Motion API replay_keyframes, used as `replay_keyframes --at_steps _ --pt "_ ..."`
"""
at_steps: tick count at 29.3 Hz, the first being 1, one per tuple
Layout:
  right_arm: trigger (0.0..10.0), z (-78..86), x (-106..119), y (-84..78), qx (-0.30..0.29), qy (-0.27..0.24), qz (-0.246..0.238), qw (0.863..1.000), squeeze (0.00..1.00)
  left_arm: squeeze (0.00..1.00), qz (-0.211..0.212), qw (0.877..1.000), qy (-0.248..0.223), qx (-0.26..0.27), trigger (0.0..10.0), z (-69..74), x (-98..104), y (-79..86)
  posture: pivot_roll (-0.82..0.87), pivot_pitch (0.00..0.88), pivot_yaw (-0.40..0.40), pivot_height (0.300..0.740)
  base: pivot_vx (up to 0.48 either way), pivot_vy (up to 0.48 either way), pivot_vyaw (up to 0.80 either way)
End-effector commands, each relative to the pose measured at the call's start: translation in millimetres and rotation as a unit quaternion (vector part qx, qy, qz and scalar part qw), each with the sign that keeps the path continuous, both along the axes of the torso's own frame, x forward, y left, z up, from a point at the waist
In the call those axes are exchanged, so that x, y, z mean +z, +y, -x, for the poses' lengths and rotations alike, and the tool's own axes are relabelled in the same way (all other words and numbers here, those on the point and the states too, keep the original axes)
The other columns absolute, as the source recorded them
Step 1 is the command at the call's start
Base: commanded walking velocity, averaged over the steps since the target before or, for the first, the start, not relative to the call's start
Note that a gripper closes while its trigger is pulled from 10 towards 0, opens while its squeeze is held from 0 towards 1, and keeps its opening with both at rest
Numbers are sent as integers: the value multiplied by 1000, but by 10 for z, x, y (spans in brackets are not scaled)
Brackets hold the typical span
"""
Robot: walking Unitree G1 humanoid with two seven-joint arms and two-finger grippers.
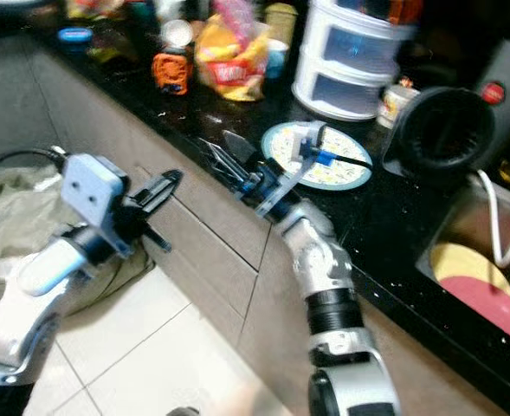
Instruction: Kitchen organization
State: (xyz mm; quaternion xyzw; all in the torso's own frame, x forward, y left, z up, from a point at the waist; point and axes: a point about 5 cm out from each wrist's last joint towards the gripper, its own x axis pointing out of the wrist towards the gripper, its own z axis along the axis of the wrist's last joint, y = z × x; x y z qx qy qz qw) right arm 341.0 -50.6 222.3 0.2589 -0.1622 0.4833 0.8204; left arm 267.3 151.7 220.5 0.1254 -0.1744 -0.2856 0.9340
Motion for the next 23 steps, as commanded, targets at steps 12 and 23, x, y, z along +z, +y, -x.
replay_keyframes --at_steps 12,23 --pt "10000 -124 37 -90 -87 8 34 996 0 0 -5 1000 2 16 10000 10 -40 37 321 0 -157 740 117 0 128" --pt "10000 -138 34 -98 -96 11 40 995 0 0 6 1000 8 22 10000 -6 -45 35 314 0 -157 740 175 0 0"
